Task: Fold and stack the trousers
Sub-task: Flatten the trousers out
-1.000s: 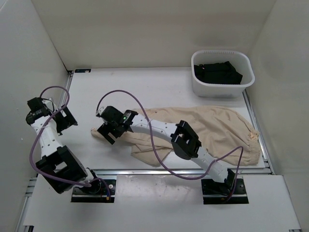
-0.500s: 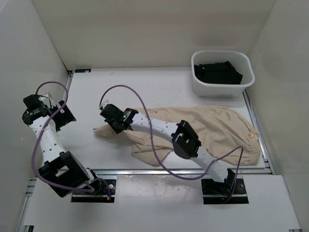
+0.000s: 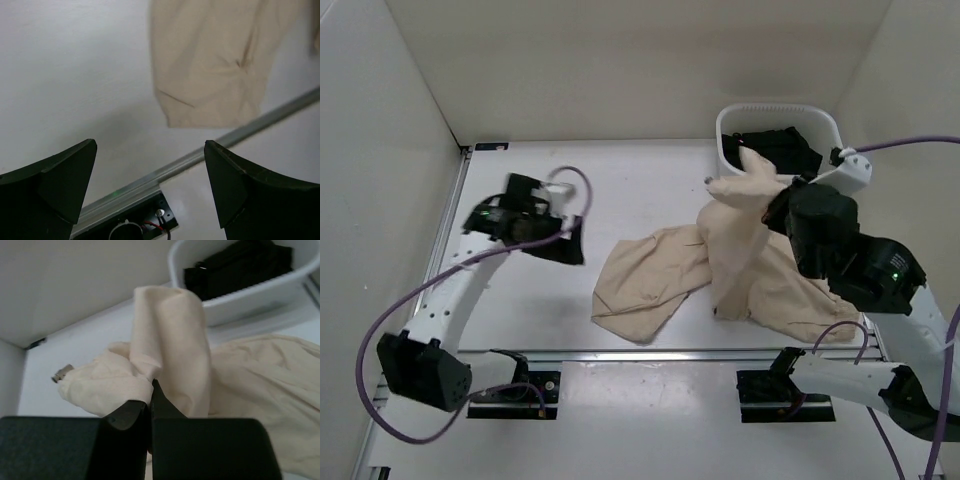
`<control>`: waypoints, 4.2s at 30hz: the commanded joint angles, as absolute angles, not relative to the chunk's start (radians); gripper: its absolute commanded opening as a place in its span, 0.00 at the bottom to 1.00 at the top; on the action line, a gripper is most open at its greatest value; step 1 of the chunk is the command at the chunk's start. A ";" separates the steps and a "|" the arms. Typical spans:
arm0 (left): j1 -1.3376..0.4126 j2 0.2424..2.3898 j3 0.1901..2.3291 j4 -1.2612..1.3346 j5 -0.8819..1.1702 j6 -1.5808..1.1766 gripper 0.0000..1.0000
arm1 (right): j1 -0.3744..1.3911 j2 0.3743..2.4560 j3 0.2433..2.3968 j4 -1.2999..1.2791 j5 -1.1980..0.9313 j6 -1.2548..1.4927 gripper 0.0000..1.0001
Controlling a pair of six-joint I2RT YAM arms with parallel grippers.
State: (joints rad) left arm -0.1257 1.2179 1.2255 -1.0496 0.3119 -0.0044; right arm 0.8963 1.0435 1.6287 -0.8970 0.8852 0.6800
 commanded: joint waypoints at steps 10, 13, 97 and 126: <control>-0.694 1.731 1.243 -0.916 -0.007 0.000 1.00 | 0.890 0.960 1.401 -1.140 1.068 0.945 0.00; -0.683 1.811 1.230 -0.841 -0.081 0.000 1.00 | 0.890 0.960 1.381 -1.125 1.043 0.945 0.00; 0.196 1.513 1.049 -0.640 -0.075 0.000 0.16 | 0.092 1.221 0.520 -0.830 0.489 1.256 0.34; 0.571 1.123 0.843 -0.273 -0.071 0.000 0.16 | -0.014 1.272 0.884 -0.893 0.322 0.781 0.00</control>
State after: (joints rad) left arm 0.5323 1.2224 0.9379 -0.2760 -0.0536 -0.0002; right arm 0.0216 1.3312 1.0237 -0.8406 0.3580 0.7956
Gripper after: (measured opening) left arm 0.232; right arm 0.003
